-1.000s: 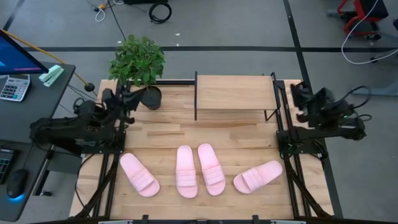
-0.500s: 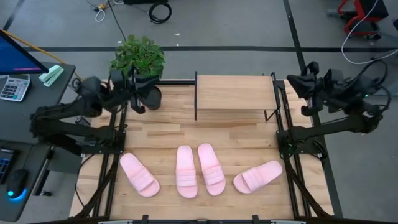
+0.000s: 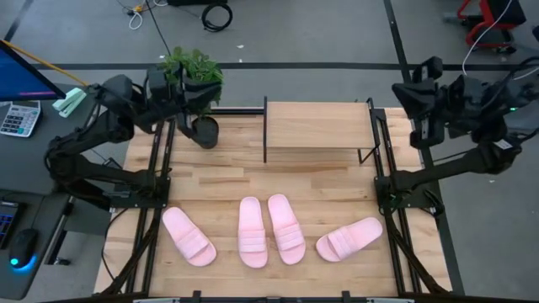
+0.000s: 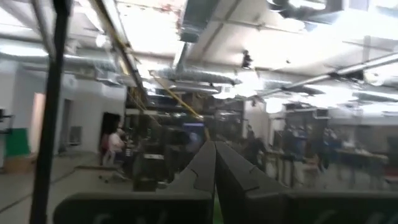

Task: Pick and place slides into the shelf
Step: Put the middle right pink slide on the shelf

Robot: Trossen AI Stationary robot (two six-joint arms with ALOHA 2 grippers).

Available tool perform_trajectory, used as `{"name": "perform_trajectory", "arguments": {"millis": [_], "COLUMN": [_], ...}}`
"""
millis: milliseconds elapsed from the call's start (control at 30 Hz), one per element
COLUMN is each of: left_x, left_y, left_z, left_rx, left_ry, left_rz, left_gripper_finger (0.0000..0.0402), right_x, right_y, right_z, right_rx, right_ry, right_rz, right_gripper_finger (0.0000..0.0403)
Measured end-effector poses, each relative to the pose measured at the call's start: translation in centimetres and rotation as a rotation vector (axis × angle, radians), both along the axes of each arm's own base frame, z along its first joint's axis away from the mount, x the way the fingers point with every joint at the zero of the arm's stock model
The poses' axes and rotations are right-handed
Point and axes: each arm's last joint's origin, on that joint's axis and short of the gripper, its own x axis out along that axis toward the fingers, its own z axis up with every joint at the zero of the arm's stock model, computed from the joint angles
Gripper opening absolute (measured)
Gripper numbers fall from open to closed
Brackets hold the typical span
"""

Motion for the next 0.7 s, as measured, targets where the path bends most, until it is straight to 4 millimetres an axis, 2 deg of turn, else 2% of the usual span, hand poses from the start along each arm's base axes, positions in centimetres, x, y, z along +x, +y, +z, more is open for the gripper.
{"name": "perform_trajectory", "arguments": {"millis": [133,300,700], "left_x": [1.2,2.0,2.2], "left_y": [0.6,0.7,-0.5], "left_z": [-0.4,-0.8,-2.0], "left_rx": [-0.02,-0.012,-0.038], "left_ry": [0.024,0.045,0.181], "left_rz": [0.005,-0.087,-0.206], "left_gripper_finger": [0.0046,0.0048,0.0078], "right_x": [3.0,6.2,9.9], "right_y": [-0.3,-1.7,-5.7], "right_z": [-0.5,-1.5,-3.6], "right_rx": [-0.024,0.014,0.163], "right_ry": [0.039,0.101,0.238], "right_rz": [0.022,0.066,0.206], "right_gripper_finger": [0.0014,0.0014,0.0014]}}
